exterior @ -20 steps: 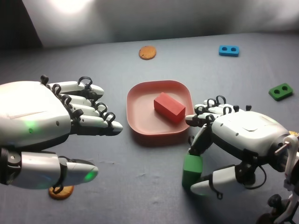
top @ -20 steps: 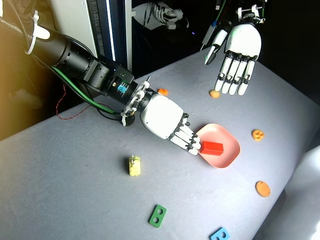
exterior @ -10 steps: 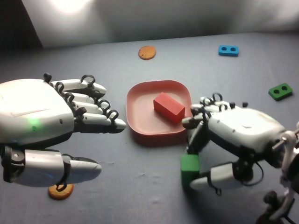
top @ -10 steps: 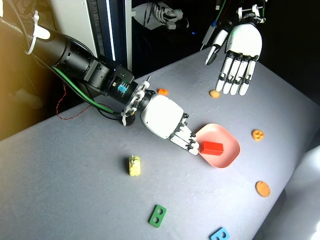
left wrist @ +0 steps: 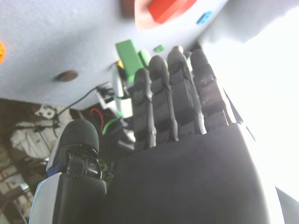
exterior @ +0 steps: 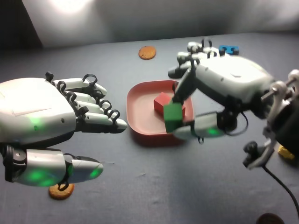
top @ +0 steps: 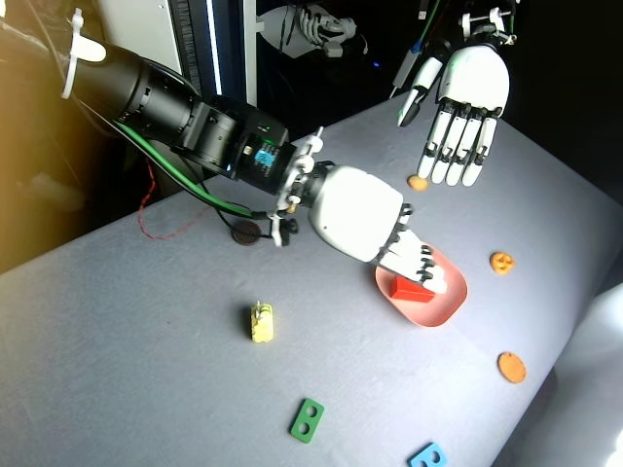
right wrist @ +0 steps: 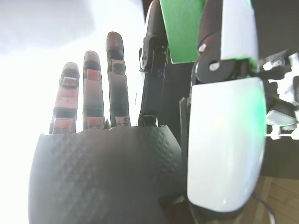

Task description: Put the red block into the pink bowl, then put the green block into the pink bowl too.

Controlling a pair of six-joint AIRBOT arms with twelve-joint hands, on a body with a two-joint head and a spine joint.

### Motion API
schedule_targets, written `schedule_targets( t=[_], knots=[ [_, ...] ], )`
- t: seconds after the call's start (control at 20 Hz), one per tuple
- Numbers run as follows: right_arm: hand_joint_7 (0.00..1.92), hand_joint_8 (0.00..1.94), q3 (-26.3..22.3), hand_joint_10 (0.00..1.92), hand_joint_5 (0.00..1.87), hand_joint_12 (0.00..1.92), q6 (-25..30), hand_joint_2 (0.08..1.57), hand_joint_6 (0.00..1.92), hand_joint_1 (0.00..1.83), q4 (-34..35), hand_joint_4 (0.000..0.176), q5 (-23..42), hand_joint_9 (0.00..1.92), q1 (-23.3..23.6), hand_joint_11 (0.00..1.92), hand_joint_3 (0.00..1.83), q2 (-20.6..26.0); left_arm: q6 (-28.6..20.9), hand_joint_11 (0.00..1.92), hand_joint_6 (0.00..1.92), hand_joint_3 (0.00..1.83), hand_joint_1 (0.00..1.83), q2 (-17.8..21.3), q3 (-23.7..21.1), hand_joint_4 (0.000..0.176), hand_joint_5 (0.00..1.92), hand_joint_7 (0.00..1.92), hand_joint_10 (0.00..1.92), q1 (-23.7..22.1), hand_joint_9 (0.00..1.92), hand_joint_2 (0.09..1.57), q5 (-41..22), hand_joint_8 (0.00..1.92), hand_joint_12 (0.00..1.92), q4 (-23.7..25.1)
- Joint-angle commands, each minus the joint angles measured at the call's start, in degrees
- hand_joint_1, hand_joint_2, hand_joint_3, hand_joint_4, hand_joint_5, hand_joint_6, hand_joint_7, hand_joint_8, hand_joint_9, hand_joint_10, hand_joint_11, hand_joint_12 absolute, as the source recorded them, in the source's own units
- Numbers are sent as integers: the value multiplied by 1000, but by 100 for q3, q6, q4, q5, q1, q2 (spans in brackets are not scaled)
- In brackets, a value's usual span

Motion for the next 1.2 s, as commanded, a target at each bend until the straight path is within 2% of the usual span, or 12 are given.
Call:
schedule_targets(
  t=[0.0,0.05,0.15,0.2,0.3,0.35,0.65,0.8,0.95,1.0,1.1,1.15],
  knots=[
    [491,1,129,3,1372,0,29,969,308,1156,-224,34,482,185,81,0,1,-28,-4,0,5,0,0,19,14,0,385,379,4,-75,304,1400,-463,4,400,-136],
    [484,0,308,2,1370,0,29,970,309,1154,-224,35,429,185,126,0,1,-147,-4,0,7,0,0,19,15,0,394,387,5,-76,308,1398,-463,6,405,-136],
    [489,2,553,5,1364,0,25,969,323,1138,-224,101,347,199,169,0,0,-337,-4,0,3,0,0,19,15,0,386,380,2,-80,302,1398,-463,2,405,-136],
    [473,0,704,0,1339,0,19,975,374,1139,-224,84,319,183,180,0,1,-462,-4,0,5,1,1,19,12,0,363,360,3,-83,288,1404,-463,4,330,-136],
    [476,1,909,1,1326,0,17,977,400,1126,-249,130,288,180,181,0,0,-645,-4,0,4,1,2,14,11,0,369,365,6,-90,301,1406,-463,3,341,-131],
    [486,3,990,3,1334,0,17,975,387,1134,-283,104,288,188,184,0,0,-720,-5,0,2,0,25,14,10,0,364,369,7,-91,308,1403,-463,4,350,-130],
    [480,0,1300,0,1365,0,17,969,325,1146,-308,73,290,184,188,0,0,-984,-5,0,5,0,23,14,11,0,388,389,10,-91,322,1399,-463,5,428,-122],
    [464,4,1388,4,1306,0,17,981,435,1111,-308,171,290,180,215,0,1,-1033,-5,0,0,0,33,14,13,0,379,381,5,-91,321,1400,-463,1,412,-114],
    [457,1,1473,1,1280,0,17,989,483,1113,-308,150,274,170,216,0,2,-1075,-5,0,4,1,4,14,21,0,379,384,4,-91,333,1405,-462,3,428,-115],
    [477,2,1473,4,1309,0,17,981,433,1128,-308,115,273,192,203,0,0,-1079,-5,0,4,0,5,14,22,0,383,386,1,-91,327,1404,-462,2,419,-115],
    [449,0,1474,0,1310,0,17,982,425,1124,-308,126,273,166,182,0,0,-1085,-13,0,0,0,19,14,19,0,354,367,0,-91,323,1403,-462,0,406,-115],
    [454,2,1474,9,1305,0,17,981,424,1112,-308,166,273,188,179,0,0,-1085,-15,0,2,2,9,14,19,0,359,373,2,-91,330,1409,-462,2,379,-115]
  ],
)
